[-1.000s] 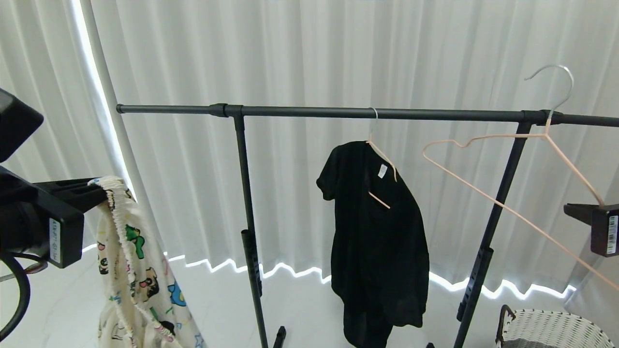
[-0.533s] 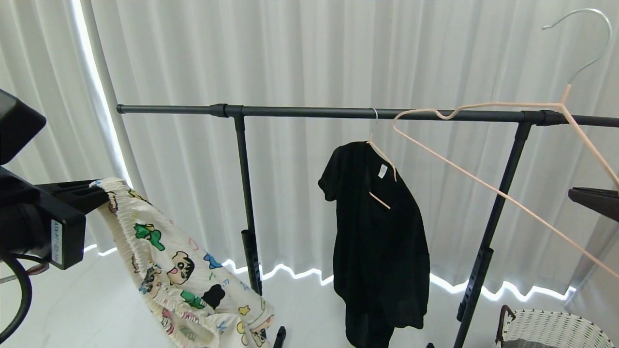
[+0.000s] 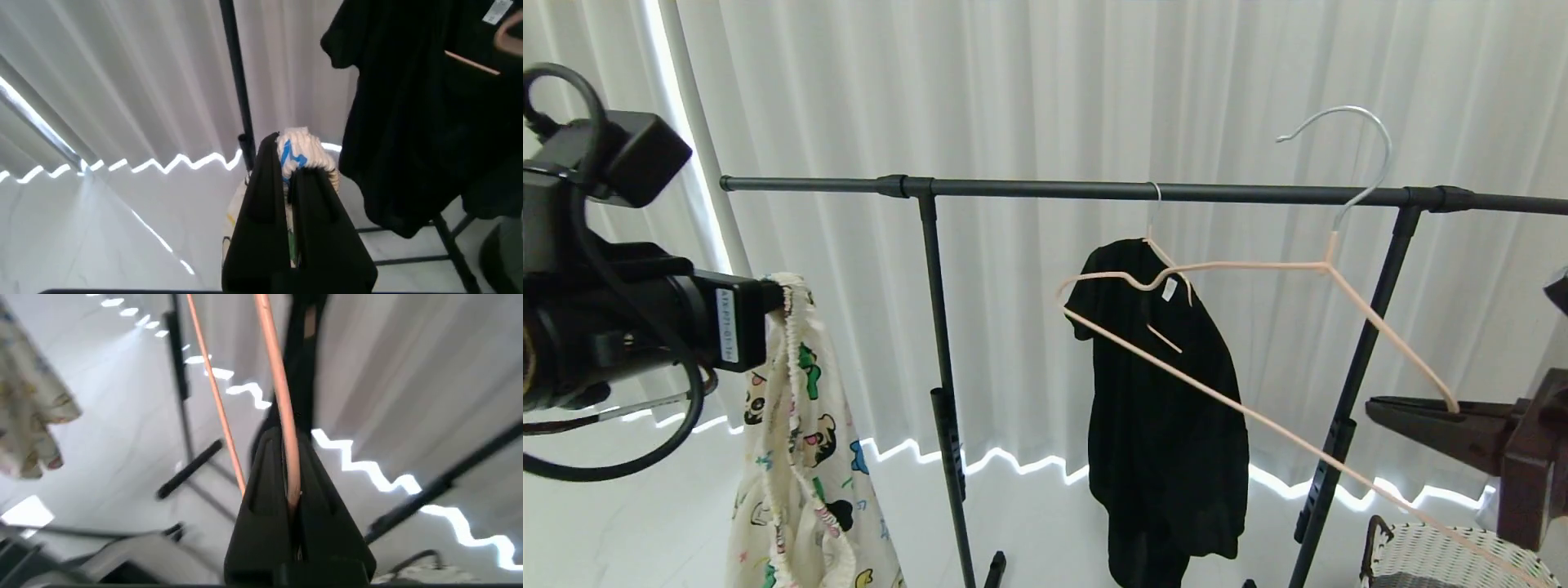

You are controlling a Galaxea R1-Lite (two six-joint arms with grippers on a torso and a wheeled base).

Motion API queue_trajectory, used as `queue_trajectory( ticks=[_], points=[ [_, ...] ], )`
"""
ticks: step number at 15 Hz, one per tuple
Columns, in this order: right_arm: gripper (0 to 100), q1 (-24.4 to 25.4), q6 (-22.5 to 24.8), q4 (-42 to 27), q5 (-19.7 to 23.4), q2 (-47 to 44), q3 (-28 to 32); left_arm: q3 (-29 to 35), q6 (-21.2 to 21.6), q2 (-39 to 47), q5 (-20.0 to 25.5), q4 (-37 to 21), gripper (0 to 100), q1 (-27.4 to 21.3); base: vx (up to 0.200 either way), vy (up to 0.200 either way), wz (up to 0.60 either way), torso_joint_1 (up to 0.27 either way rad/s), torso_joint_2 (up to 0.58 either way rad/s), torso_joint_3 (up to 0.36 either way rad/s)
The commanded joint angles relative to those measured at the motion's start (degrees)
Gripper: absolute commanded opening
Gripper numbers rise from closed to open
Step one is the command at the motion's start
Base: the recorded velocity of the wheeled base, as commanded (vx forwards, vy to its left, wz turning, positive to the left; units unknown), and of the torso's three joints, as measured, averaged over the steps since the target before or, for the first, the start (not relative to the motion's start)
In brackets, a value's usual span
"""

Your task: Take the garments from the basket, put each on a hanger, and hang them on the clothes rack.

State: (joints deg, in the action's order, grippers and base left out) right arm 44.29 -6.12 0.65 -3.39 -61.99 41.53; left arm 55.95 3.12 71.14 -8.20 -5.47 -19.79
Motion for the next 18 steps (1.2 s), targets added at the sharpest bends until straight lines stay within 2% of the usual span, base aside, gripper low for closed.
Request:
queue_trajectory(
  ticks=[1,4,6,7,9,15,16,18],
  points=[
    [0,8.18,-4.69,3.66,-0.13,-3.93,-2.77,1.53,-2.95,5.76,-0.15,-0.06,0,-0.17,0.000,0.000,0.00,0.000,0.00,0.000],
    [0,13.90,-9.09,9.46,-0.21,-7.97,-3.83,5.04,-10.94,11.12,-2.87,-0.15,0,-1.13,0.000,0.000,0.00,0.000,0.00,0.000],
    [0,15.21,-9.96,11.04,-0.30,-10.43,-3.92,7.06,-14.46,14.90,-6.83,-0.06,0,-1.13,0.000,0.000,0.00,0.000,0.00,0.000],
    [0,15.21,-10.05,11.48,-0.30,-11.40,-3.92,8.47,-15.25,15.69,-6.91,-0.15,0,-1.31,0.000,0.000,0.00,0.000,0.00,0.000],
    [0,14.95,-10.93,14.65,-0.30,-12.72,-3.83,10.40,-15.34,17.01,-6.91,-0.15,0,-1.40,0.000,0.000,0.00,0.000,0.00,0.000],
    [0,15.83,-10.93,15.26,-0.30,-15.00,-3.65,11.81,-15.34,19.38,-7.62,-0.15,0,-2.89,0.000,0.000,0.00,0.000,0.00,0.000],
    [0,15.83,-10.93,15.53,-0.48,-15.88,-3.65,11.63,-15.25,19.30,-8.14,-0.15,0,-3.15,0.000,0.000,0.00,0.000,0.00,0.000],
    [0,15.83,-10.76,19.31,-0.48,-18.96,-3.65,10.40,-14.99,19.91,-12.27,-0.94,0,-4.91,0.000,0.000,0.00,0.000,0.00,0.000]
  ],
)
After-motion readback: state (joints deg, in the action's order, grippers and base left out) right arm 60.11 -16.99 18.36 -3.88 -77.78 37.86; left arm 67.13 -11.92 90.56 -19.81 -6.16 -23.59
